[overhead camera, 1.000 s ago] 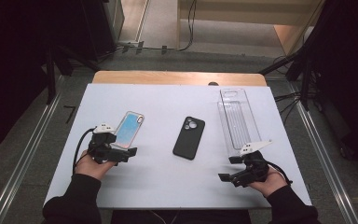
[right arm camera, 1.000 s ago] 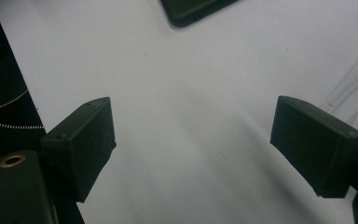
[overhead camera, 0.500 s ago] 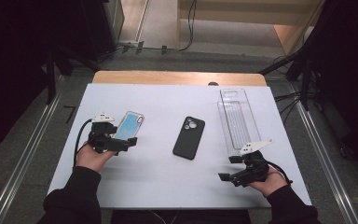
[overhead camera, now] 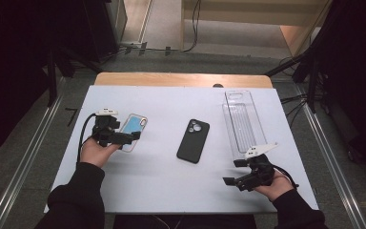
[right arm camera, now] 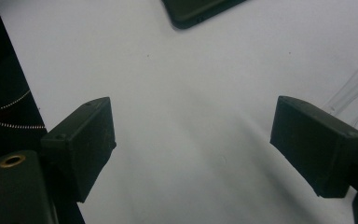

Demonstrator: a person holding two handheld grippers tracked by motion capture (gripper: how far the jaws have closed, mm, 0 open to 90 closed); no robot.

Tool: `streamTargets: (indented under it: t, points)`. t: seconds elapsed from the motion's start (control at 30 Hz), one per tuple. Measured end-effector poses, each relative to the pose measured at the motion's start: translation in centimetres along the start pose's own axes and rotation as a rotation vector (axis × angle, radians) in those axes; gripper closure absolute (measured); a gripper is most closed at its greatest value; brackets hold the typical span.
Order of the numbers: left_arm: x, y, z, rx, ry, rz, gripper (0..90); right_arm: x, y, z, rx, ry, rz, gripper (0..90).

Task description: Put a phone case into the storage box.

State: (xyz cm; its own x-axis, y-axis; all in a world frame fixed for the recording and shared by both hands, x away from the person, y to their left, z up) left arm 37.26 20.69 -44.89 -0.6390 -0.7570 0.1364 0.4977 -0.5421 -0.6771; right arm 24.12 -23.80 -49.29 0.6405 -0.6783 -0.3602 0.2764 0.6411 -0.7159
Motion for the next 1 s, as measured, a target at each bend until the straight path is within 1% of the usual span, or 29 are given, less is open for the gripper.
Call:
streamTargets:
  t: [0.03,0.1,0.2,0.27,0.3,0.37,0.43,0.47,0.5,0.53,0.57,0.6,0.63,0.67,0.7,0.77,0.87,1.0]
  points:
    - [-0.1,0.1,0.1,0.007,-0.001,0.002,0.0,0.0,0.0,0.0,-0.001,0.001,0.0,12.0]
    - [-0.3,0.4,0.4,0.002,-0.001,0.009,0.0,0.0,0.0,0.0,-0.002,0.004,-0.001,12.0]
    - [-0.8,0.9,0.7,-0.002,-0.012,0.018,0.0,0.0,0.0,0.0,-0.003,0.005,0.001,12.0]
    - [-1.0,1.3,0.9,-0.005,-0.011,0.028,0.0,0.0,0.0,0.0,-0.003,0.003,0.002,12.0]
    - [-1.1,1.5,1.0,-0.01,-0.001,0.034,0.0,0.0,0.0,0.0,-0.002,0.0,0.002,12.0]
    - [-1.3,1.9,1.1,-0.015,-0.002,0.042,0.0,0.0,0.0,0.1,-0.001,-0.002,0.002,12.0]
    - [-1.4,2.3,1.3,-0.012,-0.007,0.047,0.0,0.0,0.0,0.1,-0.002,-0.001,0.001,12.0]
    - [-1.5,2.5,1.4,-0.003,-0.01,0.052,0.0,0.0,0.0,0.1,-0.004,-0.002,0.0,12.0]
    - [-1.7,2.7,1.5,-0.002,-0.019,0.055,0.0,0.0,0.0,0.1,-0.003,-0.001,0.0,12.0]
    - [-2.0,3.1,1.5,-0.008,-0.02,0.065,0.0,0.0,0.0,0.1,-0.002,-0.002,0.0,12.0]
    - [-2.0,3.1,1.5,-0.008,-0.02,0.065,0.0,0.0,0.0,0.1,-0.002,-0.002,0.0,12.0]
    - [-2.1,3.2,1.4,-0.013,-0.013,0.073,0.0,0.0,-0.1,0.1,0.0,-0.005,0.002,12.0]
    - [-2.2,3.4,1.3,-0.017,-0.022,0.072,0.0,0.0,-0.1,0.1,0.0,-0.005,0.002,12.0]
    - [-2.4,3.6,1.1,-0.034,-0.028,0.078,0.0,0.0,-0.1,0.1,0.001,-0.006,0.002,12.0]
    - [-2.5,3.6,1.1,-0.041,-0.028,0.081,0.0,0.0,-0.1,0.1,0.002,-0.007,0.002,12.0]
    - [-2.6,3.7,1.0,-0.041,-0.034,0.083,0.0,0.0,-0.1,0.1,0.002,-0.006,0.003,12.0]
    - [-2.6,3.8,0.9,-0.043,-0.033,0.102,0.0,0.0,-0.1,0.1,0.0,-0.005,0.002,12.0]
    - [-2.6,4.0,0.6,-0.033,-0.047,0.085,0.0,0.0,-0.1,0.1,0.002,-0.008,-0.002,12.0]
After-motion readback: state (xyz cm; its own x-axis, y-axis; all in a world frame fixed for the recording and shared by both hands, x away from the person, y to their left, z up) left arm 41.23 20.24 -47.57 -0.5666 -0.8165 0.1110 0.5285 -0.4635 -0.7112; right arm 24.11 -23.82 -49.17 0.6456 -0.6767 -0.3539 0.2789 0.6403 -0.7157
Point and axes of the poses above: each handheld gripper's, and its own axes: y roughly forward along the jaws, z roughly out of its top, x roughly to its right, the point moved 1 cm from there along y, roughly forward along the jaws, and after that the axes turned 5 degrees about y, right-handed, at the moved point
